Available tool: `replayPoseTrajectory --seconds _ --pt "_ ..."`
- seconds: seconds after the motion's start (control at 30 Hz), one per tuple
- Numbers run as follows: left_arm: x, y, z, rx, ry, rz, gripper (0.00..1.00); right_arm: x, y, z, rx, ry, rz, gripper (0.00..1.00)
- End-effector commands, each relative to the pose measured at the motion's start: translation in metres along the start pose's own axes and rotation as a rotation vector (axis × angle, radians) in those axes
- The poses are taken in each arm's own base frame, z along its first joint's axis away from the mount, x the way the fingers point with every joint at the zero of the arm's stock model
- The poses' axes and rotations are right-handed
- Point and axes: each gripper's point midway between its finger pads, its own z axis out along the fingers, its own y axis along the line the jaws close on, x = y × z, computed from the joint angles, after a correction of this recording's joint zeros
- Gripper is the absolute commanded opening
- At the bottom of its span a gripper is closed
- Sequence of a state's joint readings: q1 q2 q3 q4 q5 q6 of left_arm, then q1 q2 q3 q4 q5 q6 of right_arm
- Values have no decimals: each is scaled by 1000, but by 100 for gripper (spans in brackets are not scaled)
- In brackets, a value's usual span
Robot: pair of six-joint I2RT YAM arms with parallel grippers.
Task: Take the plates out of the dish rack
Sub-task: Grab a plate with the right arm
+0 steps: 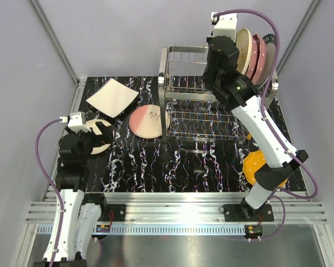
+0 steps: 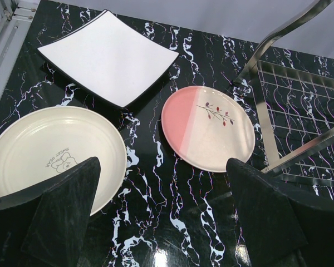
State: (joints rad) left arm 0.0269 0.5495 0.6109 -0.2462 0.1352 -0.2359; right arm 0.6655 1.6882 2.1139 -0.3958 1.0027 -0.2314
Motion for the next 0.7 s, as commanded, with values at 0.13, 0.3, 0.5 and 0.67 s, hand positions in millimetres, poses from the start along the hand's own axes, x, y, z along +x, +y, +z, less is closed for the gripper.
replayPoseTrajectory --seconds 0.13,0.3,0.5,0.67 --pt "-11 -3 -1 10 -45 11 99 -81 -30 -17 34 -201 183 0" --pt "-11 -3 -1 10 -47 13 99 -87 -38 -23 38 -218 195 0" --pt "-12 -4 0 20 -48 10 99 -92 -48 -37 -17 -222 248 0" --pt "-17 -18 0 92 -69 -4 99 -82 -43 -48 -117 -176 268 0"
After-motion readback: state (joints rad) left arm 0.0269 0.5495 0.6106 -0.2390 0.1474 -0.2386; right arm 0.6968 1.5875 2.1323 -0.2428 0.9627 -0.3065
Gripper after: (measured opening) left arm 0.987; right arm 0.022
